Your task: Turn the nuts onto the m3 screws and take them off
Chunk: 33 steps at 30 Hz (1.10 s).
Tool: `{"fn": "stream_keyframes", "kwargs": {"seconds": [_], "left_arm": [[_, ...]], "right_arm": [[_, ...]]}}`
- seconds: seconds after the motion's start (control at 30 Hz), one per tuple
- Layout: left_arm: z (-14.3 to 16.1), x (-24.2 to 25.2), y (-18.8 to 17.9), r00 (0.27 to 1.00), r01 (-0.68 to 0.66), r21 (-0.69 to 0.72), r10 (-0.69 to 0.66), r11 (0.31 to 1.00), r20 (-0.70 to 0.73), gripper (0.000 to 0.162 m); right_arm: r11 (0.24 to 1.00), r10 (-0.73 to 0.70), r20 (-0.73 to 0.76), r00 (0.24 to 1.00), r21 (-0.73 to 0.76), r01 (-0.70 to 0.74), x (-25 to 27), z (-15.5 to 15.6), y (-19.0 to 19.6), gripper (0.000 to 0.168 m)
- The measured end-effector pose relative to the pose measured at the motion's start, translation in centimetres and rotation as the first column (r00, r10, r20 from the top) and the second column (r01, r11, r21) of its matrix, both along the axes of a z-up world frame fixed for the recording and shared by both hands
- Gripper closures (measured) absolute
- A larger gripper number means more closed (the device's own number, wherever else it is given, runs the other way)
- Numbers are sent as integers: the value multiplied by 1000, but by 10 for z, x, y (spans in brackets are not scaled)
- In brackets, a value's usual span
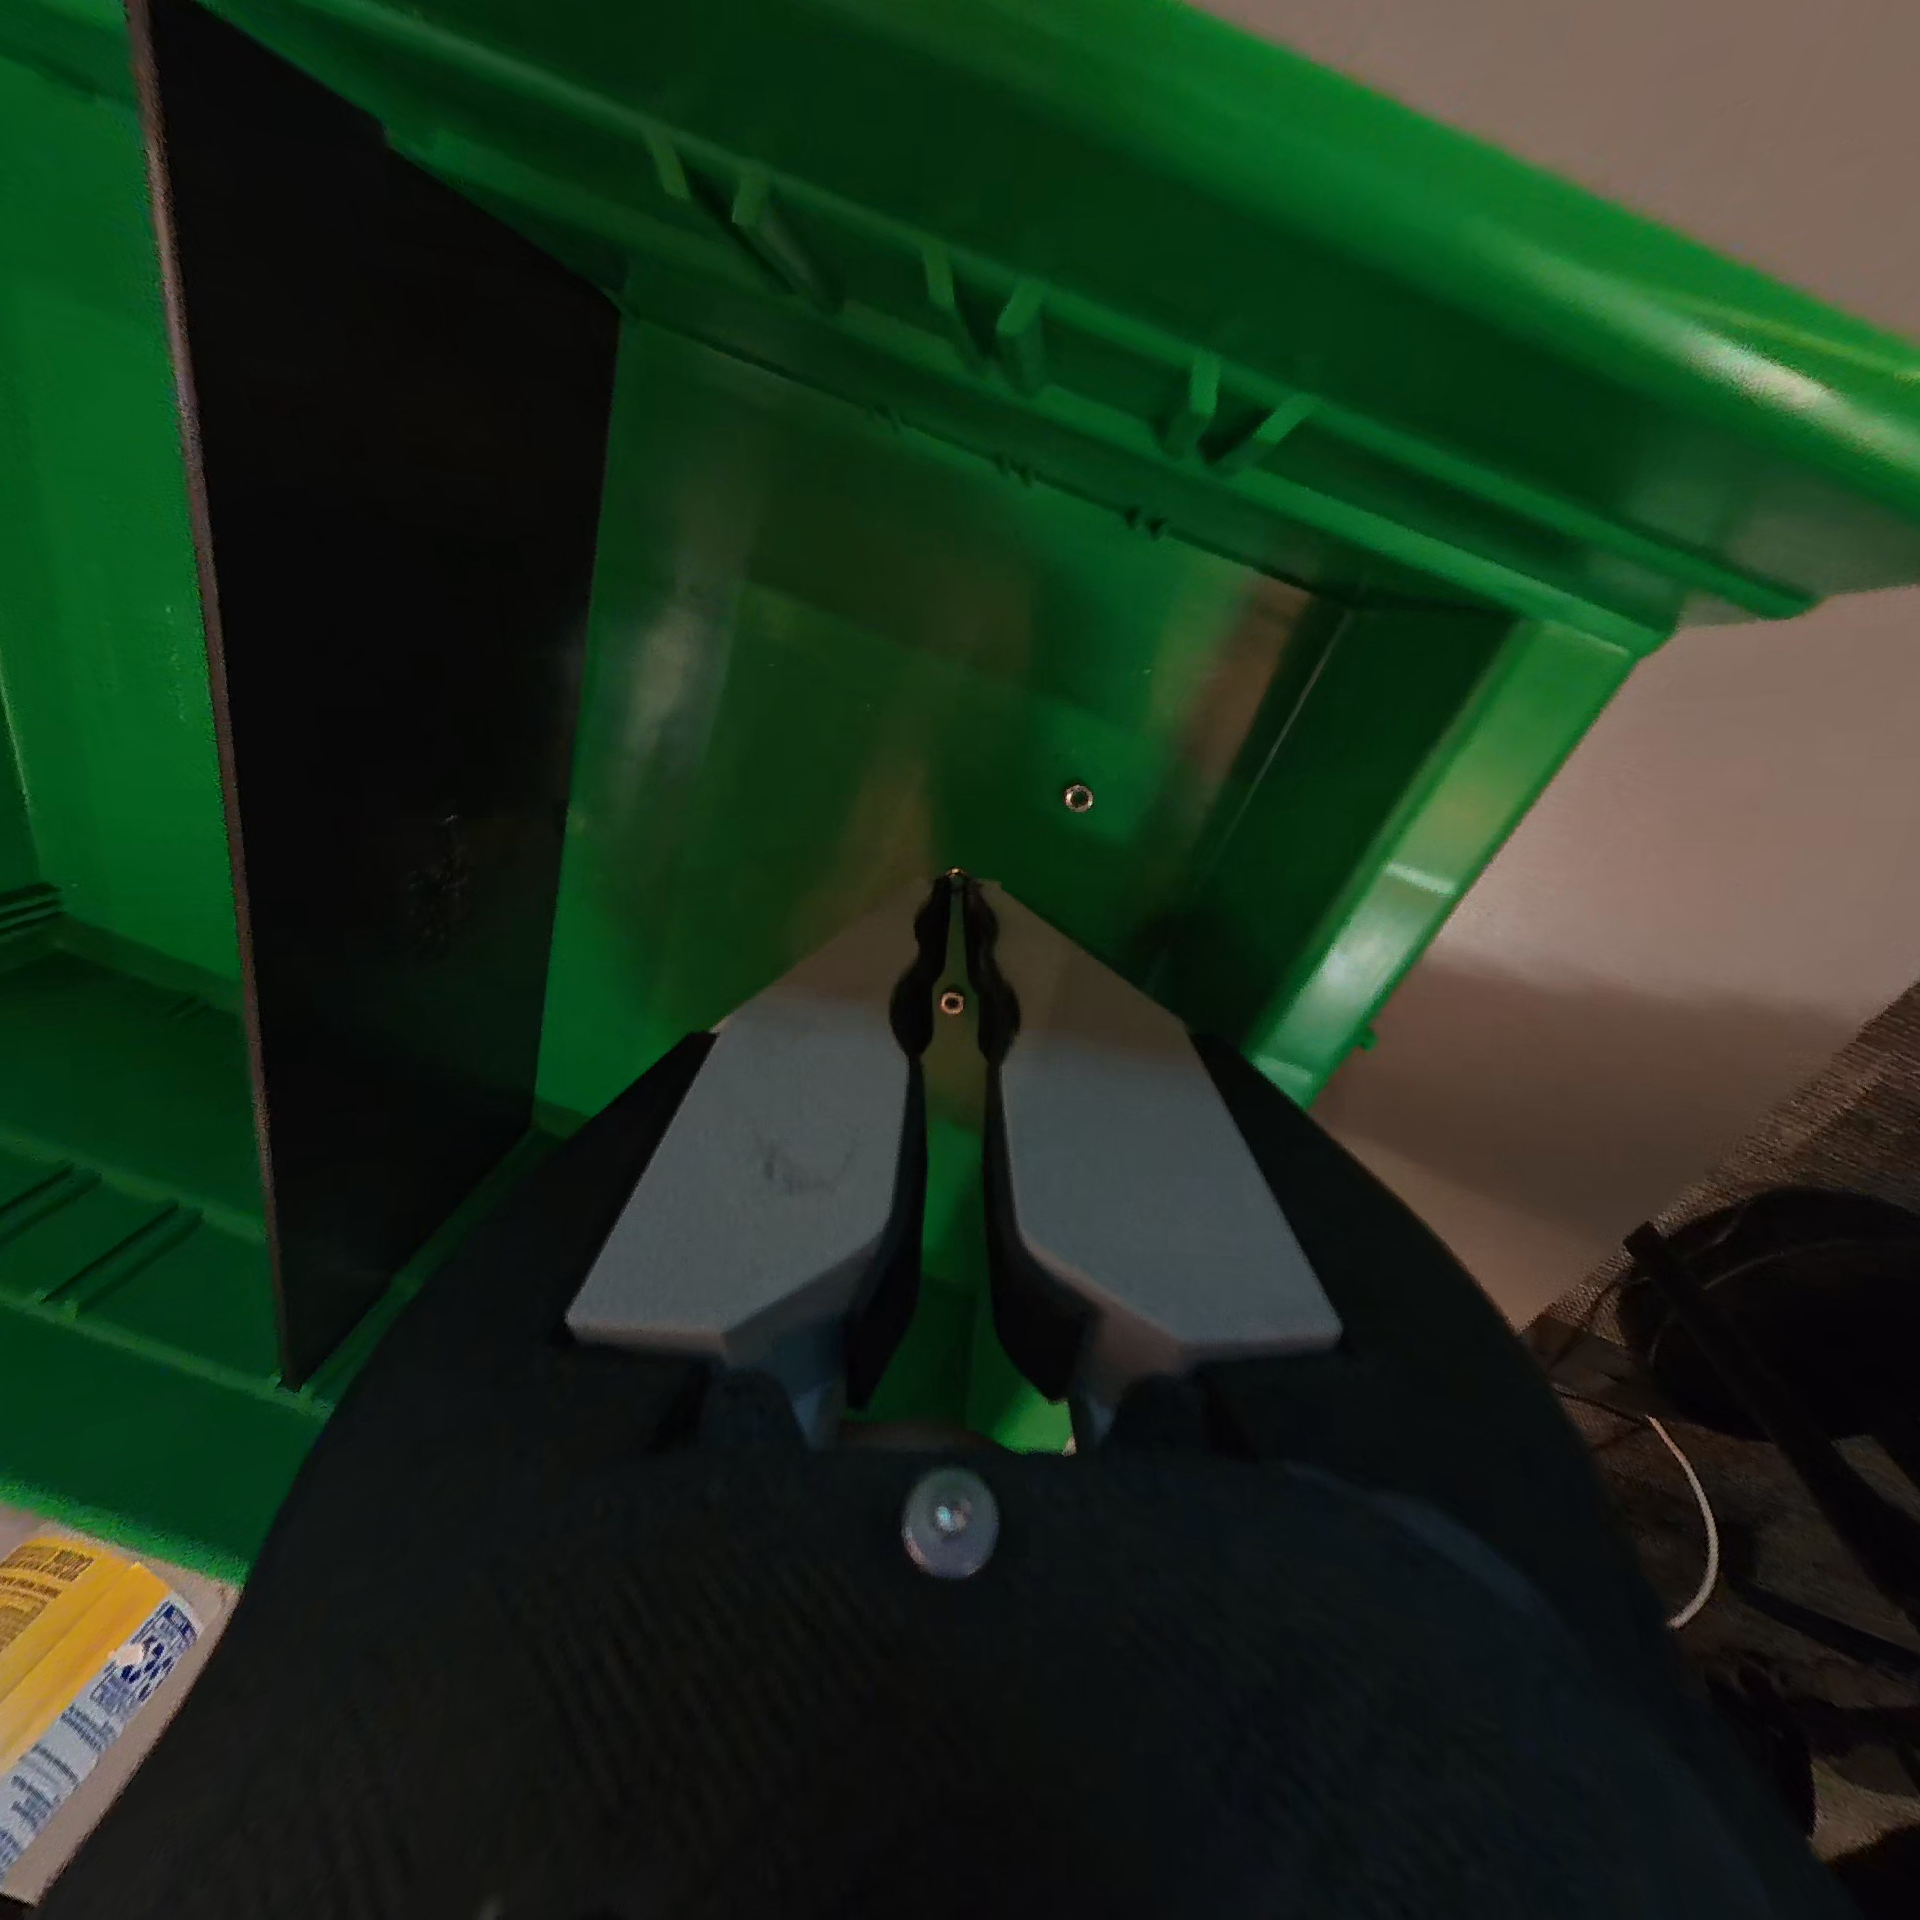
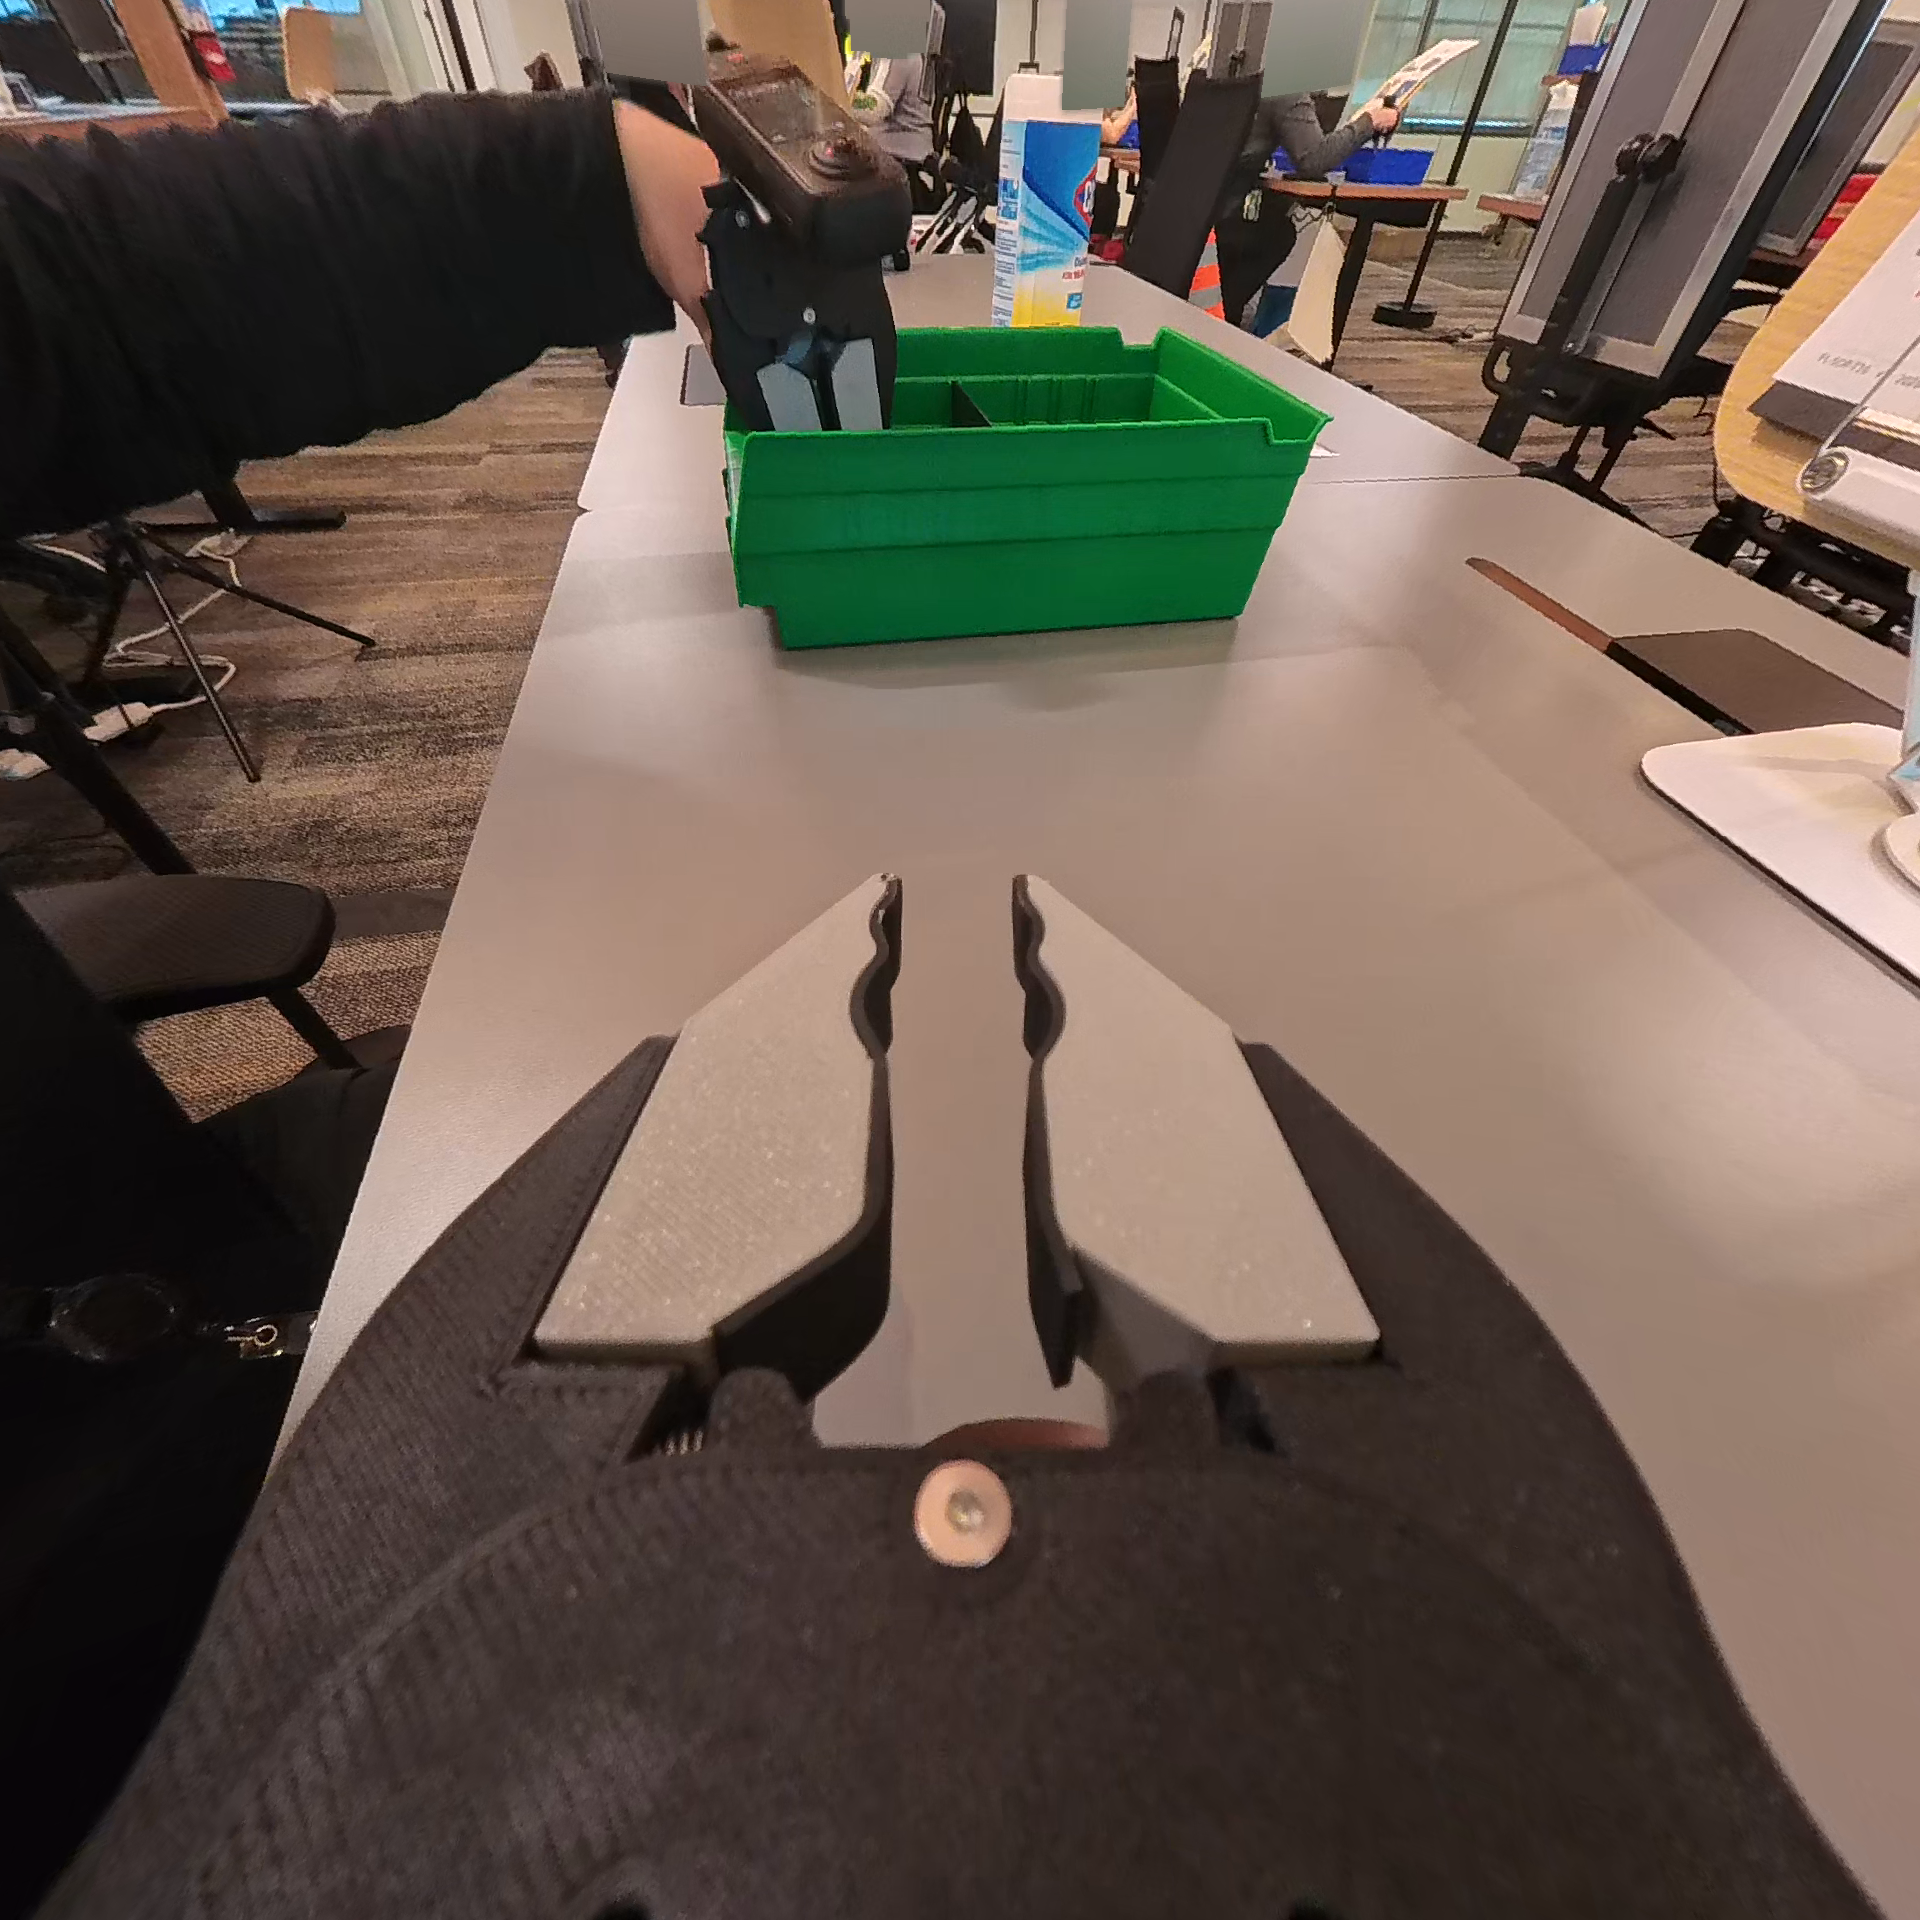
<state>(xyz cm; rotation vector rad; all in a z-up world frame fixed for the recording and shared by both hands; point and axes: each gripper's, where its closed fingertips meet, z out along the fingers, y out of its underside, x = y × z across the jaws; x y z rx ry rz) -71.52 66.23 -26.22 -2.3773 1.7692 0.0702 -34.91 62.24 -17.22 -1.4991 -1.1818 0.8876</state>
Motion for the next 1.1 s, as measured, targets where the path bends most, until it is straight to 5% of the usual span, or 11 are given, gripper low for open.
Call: {"fn": "stream_keyframes", "kwargs": {"seconds": [1.1], "left_arm": [[87,40,-3,997,61,114,-55,992,-57,161]], "right_arm": [[1000,10,-7,1000,-6,-10,-2,0,-2,150]]}}
